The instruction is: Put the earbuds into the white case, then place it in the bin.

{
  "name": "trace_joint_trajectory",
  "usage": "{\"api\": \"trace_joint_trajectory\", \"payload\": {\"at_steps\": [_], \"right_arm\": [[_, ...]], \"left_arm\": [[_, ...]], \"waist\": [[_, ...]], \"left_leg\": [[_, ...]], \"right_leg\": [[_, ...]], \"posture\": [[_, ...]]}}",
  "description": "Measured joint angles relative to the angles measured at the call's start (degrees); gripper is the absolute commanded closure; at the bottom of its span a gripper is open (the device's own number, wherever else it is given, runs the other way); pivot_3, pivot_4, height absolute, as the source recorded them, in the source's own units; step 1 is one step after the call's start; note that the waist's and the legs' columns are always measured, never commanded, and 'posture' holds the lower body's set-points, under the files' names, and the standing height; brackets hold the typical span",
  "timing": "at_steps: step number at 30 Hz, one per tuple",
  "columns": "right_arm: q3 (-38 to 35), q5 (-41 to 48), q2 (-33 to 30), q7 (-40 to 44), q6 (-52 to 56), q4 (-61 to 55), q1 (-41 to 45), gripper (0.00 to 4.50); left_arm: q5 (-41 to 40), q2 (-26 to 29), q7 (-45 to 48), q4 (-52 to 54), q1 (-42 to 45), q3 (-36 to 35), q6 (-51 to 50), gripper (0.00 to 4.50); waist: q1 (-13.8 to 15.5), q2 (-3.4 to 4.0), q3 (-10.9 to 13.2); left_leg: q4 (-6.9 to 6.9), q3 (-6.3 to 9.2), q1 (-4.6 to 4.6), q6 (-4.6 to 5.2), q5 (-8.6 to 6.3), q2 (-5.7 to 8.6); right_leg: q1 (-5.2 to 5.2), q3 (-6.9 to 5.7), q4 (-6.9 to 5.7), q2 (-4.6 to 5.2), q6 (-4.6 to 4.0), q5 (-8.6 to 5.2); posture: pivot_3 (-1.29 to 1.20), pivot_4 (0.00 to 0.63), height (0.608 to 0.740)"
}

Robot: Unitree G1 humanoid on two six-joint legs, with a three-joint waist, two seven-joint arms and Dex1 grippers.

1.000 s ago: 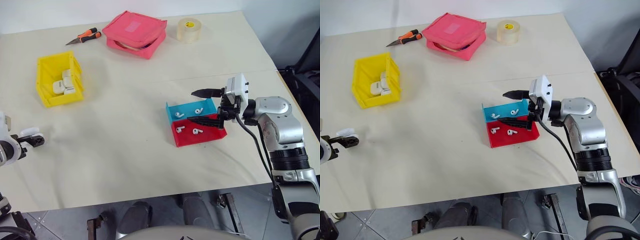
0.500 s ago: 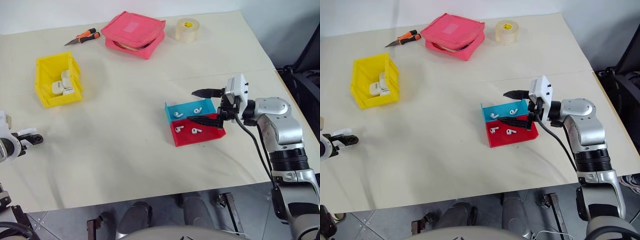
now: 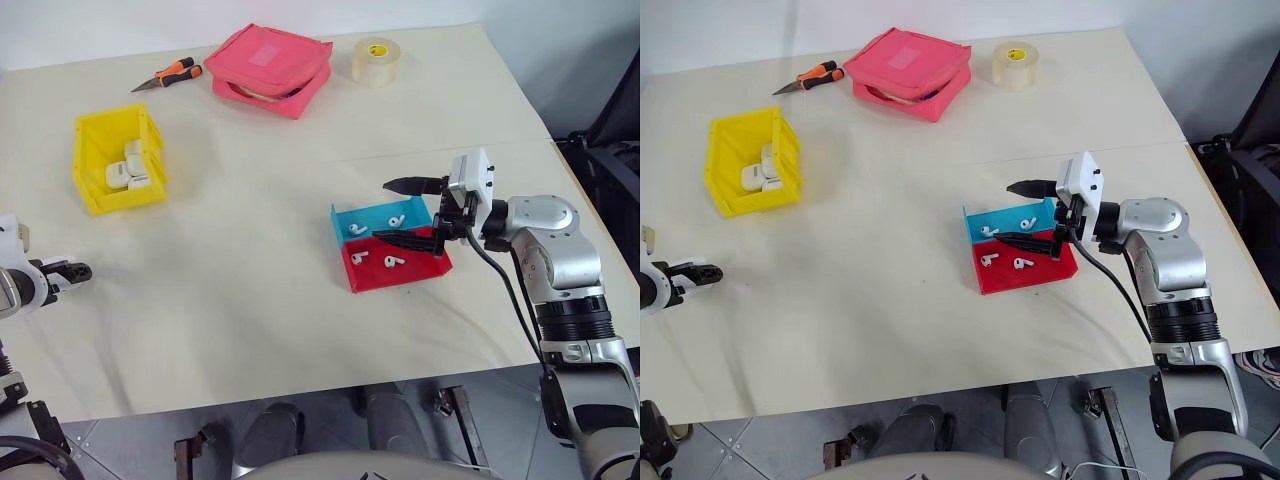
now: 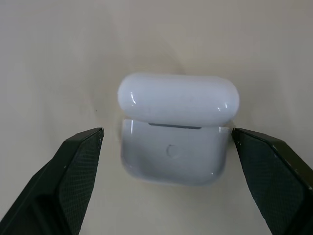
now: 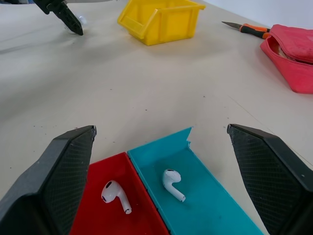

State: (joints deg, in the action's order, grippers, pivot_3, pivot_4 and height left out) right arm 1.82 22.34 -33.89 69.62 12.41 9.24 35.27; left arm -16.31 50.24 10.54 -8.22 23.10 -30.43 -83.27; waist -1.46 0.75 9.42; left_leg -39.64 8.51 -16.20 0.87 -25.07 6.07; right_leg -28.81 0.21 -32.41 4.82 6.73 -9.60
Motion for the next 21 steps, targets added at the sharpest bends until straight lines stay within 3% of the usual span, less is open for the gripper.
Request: {"api": "trace_joint_trajectory", "payload": {"at_steps": [6,12,18,21], "right_arm": [[0.00,-0.51,0.35,-0.35,-0.51,0.20,0.03,0.00],[0.00,-0.83,0.71,-0.54,-1.18,0.23,0.23,0.00],[-0.01,-0.92,0.71,-0.92,-1.21,0.43,0.25,0.00],[-0.06,-0.87,0.63,-1.30,-1.20,0.39,0.22,0.00]], "left_arm": [[0.23,-0.07,0.07,1.41,-0.52,-0.05,-1.69,0.03],[0.46,-1.02,0.01,2.67,-1.04,-0.51,-1.57,1.73],[0.07,-1.05,3.79,7.15,-6.22,0.47,4.41,1.73],[-2.20,-3.23,10.37,15.69,-12.07,0.65,15.76,1.73]], "waist": [[-0.07,0.01,-0.01],[-0.08,0.03,-0.02],[-0.09,0.03,-0.02],[0.22,0.02,-0.01]], "left_leg": [[-0.01,0.00,0.01,0.00,-0.01,-0.01],[-0.01,0.00,0.03,0.00,-0.01,-0.05],[-0.04,-0.01,-0.01,-0.01,-0.02,-0.10],[-0.25,-0.02,-0.15,0.05,-0.10,-0.08]], "right_leg": [[-0.02,0.02,-0.02,0.00,0.00,0.00],[-0.02,0.03,-0.05,-0.01,0.00,0.00],[-0.07,0.04,-0.08,0.00,-0.01,0.00],[-0.07,-0.07,-0.07,0.09,-0.01,0.00]], "posture": [[0.00,0.150,0.740],[0.00,0.150,0.740],[0.00,0.150,0.740],[0.00,0.150,0.740]]}}
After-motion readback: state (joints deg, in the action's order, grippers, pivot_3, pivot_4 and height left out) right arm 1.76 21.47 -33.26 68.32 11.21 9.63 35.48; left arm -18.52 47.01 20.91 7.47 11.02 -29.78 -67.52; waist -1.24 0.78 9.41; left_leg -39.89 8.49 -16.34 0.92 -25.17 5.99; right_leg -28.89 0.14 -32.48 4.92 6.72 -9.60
